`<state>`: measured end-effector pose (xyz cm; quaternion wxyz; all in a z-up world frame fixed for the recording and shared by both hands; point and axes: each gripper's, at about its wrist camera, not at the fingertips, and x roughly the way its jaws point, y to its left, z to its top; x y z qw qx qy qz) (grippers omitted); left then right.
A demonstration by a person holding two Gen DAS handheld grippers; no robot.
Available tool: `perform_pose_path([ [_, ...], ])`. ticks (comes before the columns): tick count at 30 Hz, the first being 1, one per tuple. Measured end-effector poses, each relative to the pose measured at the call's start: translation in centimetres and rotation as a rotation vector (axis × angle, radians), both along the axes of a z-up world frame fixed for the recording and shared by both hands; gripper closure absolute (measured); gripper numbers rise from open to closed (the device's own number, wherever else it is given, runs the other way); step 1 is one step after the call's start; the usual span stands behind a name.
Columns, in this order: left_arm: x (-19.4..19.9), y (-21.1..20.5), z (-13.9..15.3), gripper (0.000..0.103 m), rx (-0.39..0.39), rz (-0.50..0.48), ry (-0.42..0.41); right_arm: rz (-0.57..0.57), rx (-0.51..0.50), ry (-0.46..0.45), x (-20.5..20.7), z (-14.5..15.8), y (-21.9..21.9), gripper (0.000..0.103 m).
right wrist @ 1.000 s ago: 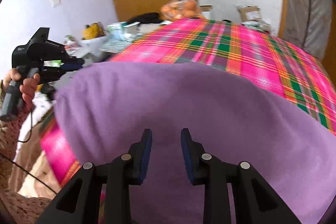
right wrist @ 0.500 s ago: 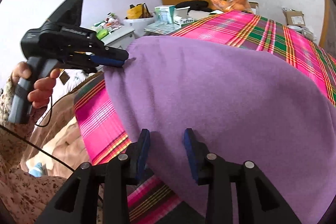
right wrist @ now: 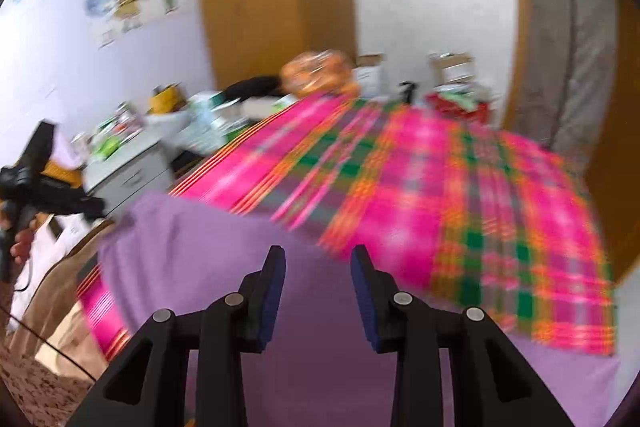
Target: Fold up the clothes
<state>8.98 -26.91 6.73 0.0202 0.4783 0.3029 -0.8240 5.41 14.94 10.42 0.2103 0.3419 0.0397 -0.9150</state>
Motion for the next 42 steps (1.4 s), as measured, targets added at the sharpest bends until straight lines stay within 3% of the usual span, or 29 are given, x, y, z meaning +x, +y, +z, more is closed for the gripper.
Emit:
perform_pose_path([
  [3, -2.3, 1.5, 2.2, 0.082, -0.026, -0.044, 0.064, -0.006, -0.029, 0.012, -2.0, 1.8, 2.1, 0.067],
  [5, -4.8, 3.5, 2.6, 0.07, -0.011, -0.103, 0.081, 0.019, -0.069, -0.01, -3.4, 2.1, 3.1, 0.067],
  [9, -9.5, 7.9, 2.1, 0.064, 0.037, -0.226, 0.082, 0.025, -0.086, -0.114, -5.9, -0.1, 3.3, 0.067],
  [15, -15.3, 14.1, -1.4, 0.064, 0.062, -0.399, -0.014, 0.102, -0.126, -0.3, -8.6, -4.8, 2.0, 0.067],
  [20, -18.1, 15.4, -3.8, 0.064, 0.1, -0.401, -0.09, 0.187, -0.153, -0.4, -10.1, -7.4, 0.3, 0.067],
  [26, -19.4, 15.8, -6.0, 0.064, 0.159, -0.402, -0.146, 0.239, -0.17, -0.482, -10.9, -9.3, -1.2, 0.068],
  [31, -18.8, 17.1, -6.5, 0.064, 0.168, -0.459, -0.16, 0.272, -0.158, -0.489, -10.1, -9.7, -2.2, 0.068],
  [33, -18.8, 17.7, -6.5, 0.064, 0.173, -0.473, -0.162, 0.275, -0.169, -0.483, -9.6, -9.5, -2.1, 0.079],
  [36, -18.6, 18.4, -6.5, 0.064, 0.178, -0.493, -0.162, 0.28, -0.18, -0.464, -8.4, -9.0, -1.9, 0.087],
  [42, -18.0, 19.3, -6.0, 0.064, 0.182, -0.523, -0.152, 0.327, -0.15, -0.43, -5.1, -8.2, -2.3, 0.088],
])
